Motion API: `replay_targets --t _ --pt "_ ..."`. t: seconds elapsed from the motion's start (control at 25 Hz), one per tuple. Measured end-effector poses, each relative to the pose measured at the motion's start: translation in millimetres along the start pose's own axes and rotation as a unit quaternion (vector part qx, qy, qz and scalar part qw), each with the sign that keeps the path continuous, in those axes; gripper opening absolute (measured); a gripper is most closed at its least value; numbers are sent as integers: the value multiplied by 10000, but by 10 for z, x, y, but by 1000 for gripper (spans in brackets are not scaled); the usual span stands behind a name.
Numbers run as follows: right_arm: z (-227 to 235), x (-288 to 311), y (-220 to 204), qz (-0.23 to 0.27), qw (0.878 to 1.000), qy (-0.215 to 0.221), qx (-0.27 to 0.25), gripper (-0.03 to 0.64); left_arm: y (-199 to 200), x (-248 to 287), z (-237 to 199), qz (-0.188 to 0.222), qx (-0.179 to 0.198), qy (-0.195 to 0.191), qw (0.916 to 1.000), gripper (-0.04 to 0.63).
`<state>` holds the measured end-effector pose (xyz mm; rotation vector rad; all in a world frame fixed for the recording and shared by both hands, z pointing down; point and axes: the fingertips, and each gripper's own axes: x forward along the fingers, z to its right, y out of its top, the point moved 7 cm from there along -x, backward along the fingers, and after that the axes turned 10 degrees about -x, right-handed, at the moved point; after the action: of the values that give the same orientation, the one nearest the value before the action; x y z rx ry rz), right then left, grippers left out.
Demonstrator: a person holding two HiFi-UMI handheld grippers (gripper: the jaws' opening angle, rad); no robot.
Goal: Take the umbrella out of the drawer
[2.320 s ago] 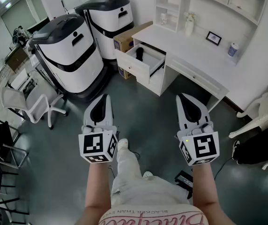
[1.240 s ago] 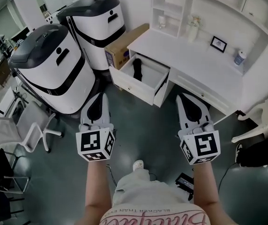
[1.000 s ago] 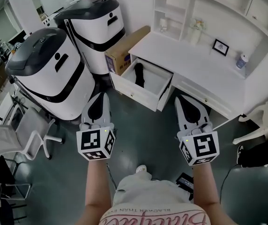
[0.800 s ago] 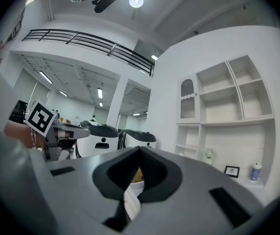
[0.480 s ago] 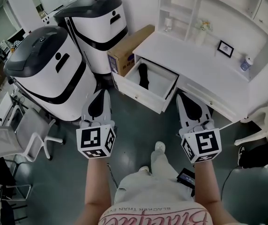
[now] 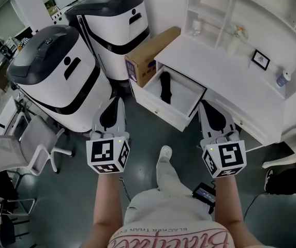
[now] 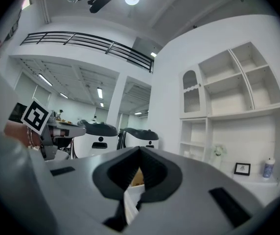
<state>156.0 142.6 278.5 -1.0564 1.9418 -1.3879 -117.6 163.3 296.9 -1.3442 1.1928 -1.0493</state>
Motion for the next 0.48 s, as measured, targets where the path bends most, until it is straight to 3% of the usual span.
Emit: replay_targets --t 0.48 --pt "444 1128 -288 0 9996 293 31 8 -77 1104 -345 -145 -16 126 9998 9"
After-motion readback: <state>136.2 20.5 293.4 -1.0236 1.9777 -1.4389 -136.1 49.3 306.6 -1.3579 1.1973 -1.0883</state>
